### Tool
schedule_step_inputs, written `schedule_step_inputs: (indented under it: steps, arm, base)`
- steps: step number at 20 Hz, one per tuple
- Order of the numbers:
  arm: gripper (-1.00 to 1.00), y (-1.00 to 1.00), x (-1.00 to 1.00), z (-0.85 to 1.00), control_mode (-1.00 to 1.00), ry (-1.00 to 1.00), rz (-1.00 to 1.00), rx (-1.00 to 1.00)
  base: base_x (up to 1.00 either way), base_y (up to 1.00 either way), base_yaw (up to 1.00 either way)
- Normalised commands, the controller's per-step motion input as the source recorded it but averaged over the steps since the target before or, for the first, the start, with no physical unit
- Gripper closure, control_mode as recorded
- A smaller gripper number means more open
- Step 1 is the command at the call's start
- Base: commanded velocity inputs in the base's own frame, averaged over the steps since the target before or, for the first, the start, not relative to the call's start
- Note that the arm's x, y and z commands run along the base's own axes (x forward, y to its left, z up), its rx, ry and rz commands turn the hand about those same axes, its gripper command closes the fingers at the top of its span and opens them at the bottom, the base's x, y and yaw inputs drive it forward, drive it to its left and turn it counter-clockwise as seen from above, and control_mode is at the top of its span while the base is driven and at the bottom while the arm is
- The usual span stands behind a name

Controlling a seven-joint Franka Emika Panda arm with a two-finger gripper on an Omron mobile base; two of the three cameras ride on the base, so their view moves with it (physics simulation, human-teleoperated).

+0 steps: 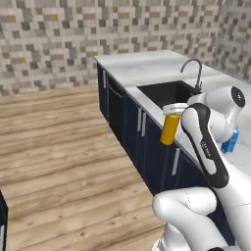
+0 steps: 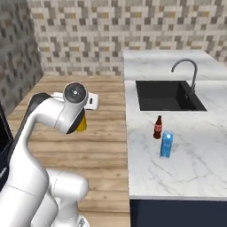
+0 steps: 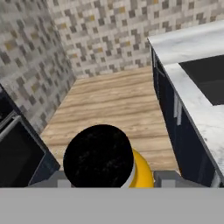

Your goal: Move the drinks to the dining counter.

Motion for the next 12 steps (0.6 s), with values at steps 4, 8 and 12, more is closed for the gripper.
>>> schedule_step_inputs:
  steps: [4, 8, 12]
  arm:
    - [1.00, 0.00, 0.00, 0.00, 1.00, 0.00, 0.00, 0.00]
    - [1.00, 0.00, 0.00, 0.00, 1.00, 0.00, 0.00, 0.00]
    - [1.00, 0.00, 0.00, 0.00, 1.00, 0.00, 0.00, 0.00]
  base:
    - [0.54, 0.00, -0.34]
    - [0.21, 0.00, -0.41]
    - [-0.04, -0.05, -0.47]
